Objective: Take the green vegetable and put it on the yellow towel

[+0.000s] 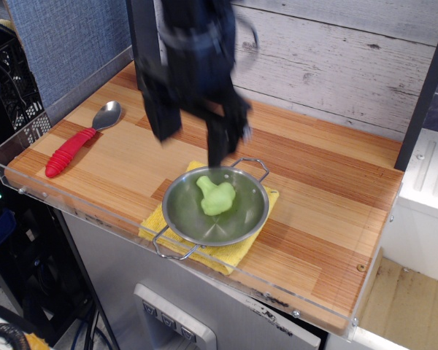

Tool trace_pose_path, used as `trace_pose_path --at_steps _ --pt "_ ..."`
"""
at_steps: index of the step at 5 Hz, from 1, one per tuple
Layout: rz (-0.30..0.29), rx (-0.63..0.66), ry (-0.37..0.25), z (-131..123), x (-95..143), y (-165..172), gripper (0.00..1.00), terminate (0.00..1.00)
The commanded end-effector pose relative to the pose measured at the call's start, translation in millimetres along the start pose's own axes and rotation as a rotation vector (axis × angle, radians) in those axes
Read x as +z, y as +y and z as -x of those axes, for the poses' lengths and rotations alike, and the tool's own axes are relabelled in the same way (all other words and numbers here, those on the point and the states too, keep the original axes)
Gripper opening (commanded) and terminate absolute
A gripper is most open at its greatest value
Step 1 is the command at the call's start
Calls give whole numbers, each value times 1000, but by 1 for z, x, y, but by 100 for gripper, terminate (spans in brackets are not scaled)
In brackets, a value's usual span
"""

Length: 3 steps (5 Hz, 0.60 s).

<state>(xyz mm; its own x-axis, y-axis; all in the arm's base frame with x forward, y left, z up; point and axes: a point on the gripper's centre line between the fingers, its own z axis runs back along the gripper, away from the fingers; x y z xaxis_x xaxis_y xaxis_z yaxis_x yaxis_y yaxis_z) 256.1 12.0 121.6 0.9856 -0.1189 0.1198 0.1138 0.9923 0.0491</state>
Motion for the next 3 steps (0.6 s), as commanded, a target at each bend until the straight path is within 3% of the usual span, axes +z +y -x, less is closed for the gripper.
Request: trace_pose_path --at_steps 1,3 --pt "31 77 -139 2 105 41 100 0" --pt "24 102 -102 -4 93 34 100 0"
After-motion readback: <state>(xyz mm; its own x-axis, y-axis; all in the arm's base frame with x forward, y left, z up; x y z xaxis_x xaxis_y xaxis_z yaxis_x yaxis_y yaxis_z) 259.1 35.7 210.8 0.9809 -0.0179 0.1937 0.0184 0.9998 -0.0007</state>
